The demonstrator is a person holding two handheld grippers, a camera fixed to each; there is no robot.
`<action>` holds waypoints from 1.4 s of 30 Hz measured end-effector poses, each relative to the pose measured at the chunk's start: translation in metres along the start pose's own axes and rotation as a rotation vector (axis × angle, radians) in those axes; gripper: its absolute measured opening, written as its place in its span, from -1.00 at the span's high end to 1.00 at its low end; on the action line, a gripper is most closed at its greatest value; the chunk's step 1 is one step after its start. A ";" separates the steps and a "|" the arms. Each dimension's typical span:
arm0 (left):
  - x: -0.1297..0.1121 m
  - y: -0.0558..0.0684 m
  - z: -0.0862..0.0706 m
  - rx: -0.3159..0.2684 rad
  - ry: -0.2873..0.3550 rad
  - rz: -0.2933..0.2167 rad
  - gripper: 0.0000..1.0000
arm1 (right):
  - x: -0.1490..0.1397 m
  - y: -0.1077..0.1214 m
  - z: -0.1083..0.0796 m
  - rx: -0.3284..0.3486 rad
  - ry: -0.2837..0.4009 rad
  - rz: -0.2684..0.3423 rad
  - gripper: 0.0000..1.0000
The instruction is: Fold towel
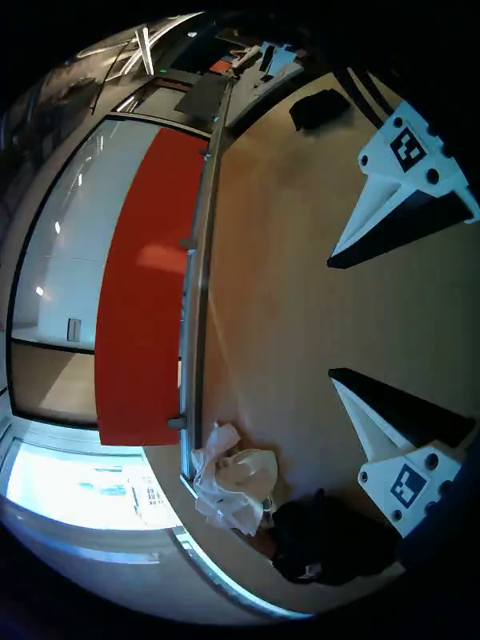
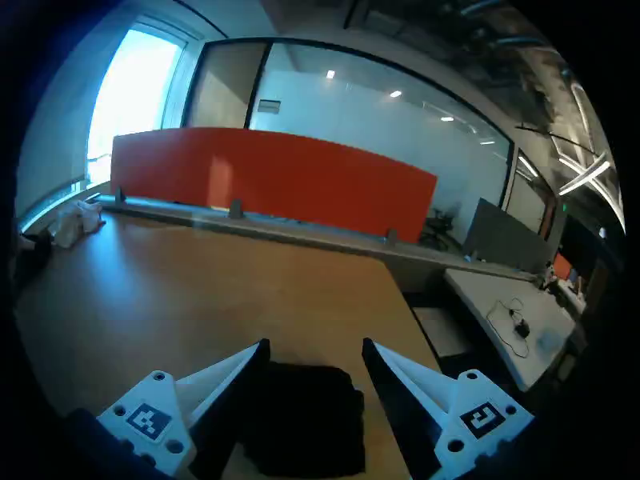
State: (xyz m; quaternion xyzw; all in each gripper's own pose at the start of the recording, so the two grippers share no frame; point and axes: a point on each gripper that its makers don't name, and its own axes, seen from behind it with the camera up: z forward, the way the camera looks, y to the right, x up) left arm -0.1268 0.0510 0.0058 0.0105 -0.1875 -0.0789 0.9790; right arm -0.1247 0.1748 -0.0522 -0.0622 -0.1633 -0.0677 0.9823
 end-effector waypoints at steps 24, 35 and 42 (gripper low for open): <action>0.067 -0.005 0.003 0.034 0.282 0.015 -0.84 | 0.097 -0.104 0.000 0.064 0.240 0.176 -1.00; 0.084 -0.005 0.000 0.025 0.351 0.010 -0.84 | 0.123 -0.142 -0.005 0.090 0.305 0.202 -1.00; 0.089 -0.007 0.000 0.021 0.395 0.022 -0.84 | 0.126 -0.157 0.000 0.095 0.307 0.208 -1.00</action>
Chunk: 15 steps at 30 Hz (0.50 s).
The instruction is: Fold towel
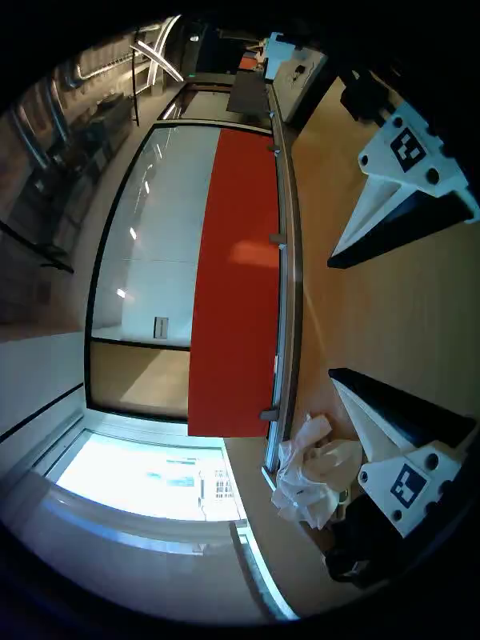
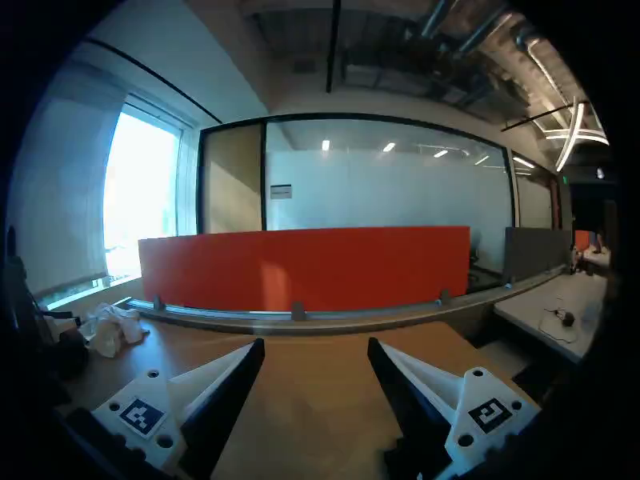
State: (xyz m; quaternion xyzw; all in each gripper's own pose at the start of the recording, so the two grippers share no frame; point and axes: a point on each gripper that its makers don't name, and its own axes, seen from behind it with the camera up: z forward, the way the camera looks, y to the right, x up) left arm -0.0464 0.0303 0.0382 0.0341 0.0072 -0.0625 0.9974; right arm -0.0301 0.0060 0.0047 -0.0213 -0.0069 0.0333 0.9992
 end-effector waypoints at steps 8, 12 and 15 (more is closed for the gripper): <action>-0.007 -0.004 0.006 0.001 0.046 0.005 -0.84 | -0.007 -0.015 0.004 0.011 0.005 -0.032 -1.00; -0.016 -0.007 0.010 0.001 0.061 0.012 -0.84 | -0.011 -0.019 0.005 0.011 0.005 -0.040 -1.00; -0.025 -0.010 0.013 0.005 0.069 0.020 -0.84 | -0.014 -0.022 0.005 0.015 0.006 -0.038 -1.00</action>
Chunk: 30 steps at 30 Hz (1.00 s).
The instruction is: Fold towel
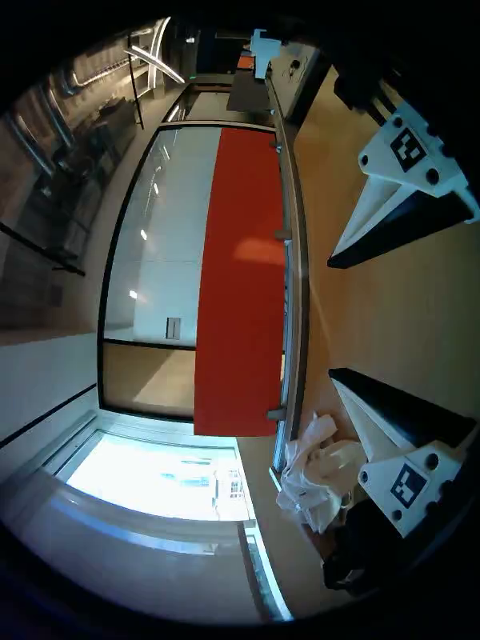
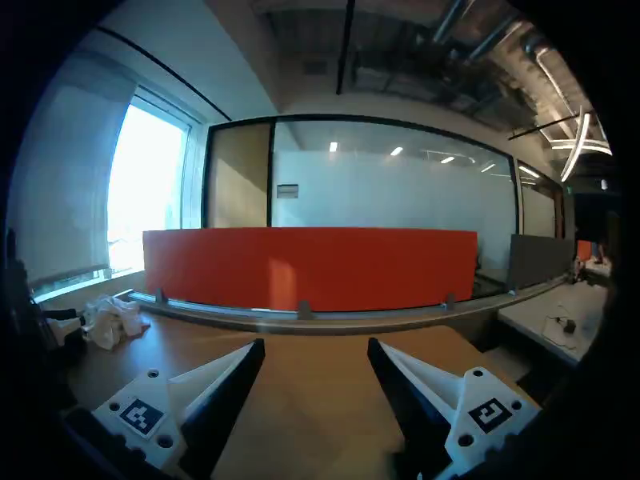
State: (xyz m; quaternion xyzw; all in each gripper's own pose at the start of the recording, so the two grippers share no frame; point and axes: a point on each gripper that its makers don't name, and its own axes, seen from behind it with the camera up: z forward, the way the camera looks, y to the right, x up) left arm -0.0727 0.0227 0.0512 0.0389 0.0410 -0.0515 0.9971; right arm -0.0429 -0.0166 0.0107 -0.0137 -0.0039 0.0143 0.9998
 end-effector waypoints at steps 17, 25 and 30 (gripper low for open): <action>-0.050 -0.028 -0.001 0.033 0.062 0.006 -0.84 | -0.041 -0.010 0.004 0.010 -0.024 -0.051 -1.00; -0.066 -0.048 -0.003 0.051 0.092 0.007 -0.84 | -0.059 -0.014 0.006 0.009 -0.012 -0.055 -1.00; -0.079 -0.059 -0.004 0.065 0.098 0.000 -0.84 | -0.061 -0.015 0.007 0.004 0.002 -0.063 -1.00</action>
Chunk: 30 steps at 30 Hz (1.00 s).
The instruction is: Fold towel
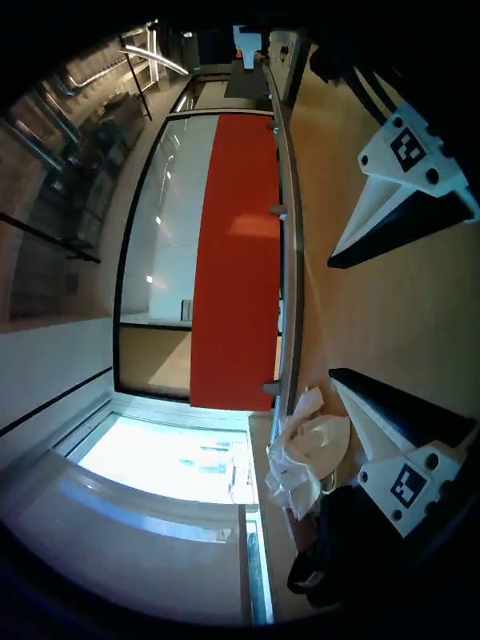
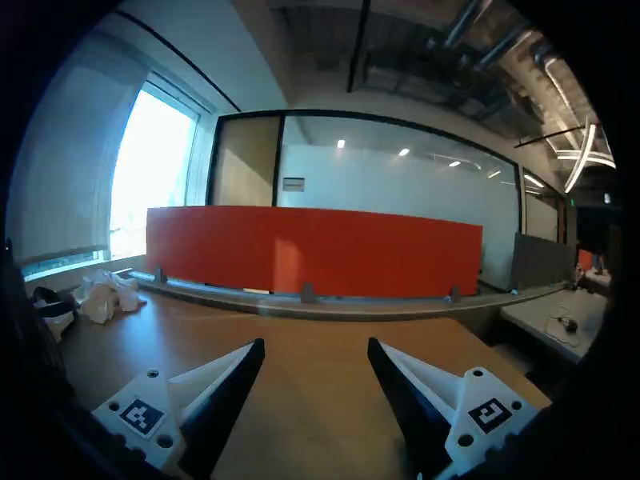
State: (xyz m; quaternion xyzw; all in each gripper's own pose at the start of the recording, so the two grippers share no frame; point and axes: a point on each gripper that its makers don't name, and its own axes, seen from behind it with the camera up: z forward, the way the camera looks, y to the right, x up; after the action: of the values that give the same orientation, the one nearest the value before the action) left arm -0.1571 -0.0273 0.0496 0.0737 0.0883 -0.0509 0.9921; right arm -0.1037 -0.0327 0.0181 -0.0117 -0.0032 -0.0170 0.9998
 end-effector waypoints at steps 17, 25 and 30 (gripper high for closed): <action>-0.007 -0.015 -0.007 0.014 0.002 0.001 -0.84 | -0.002 -0.004 0.001 -0.003 0.007 -0.016 -1.00; -0.013 -0.014 -0.007 0.018 -0.006 0.019 -0.84 | -0.001 0.003 0.002 -0.013 0.011 -0.012 -1.00; -0.016 -0.009 -0.007 0.009 -0.006 0.055 -0.84 | -0.002 0.001 0.002 -0.005 0.016 -0.014 -1.00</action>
State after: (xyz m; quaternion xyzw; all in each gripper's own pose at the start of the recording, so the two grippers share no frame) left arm -0.1753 -0.0331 0.0441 0.0803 0.0829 -0.0243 0.9930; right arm -0.1060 -0.0311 0.0200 -0.0141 0.0049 -0.0242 0.9996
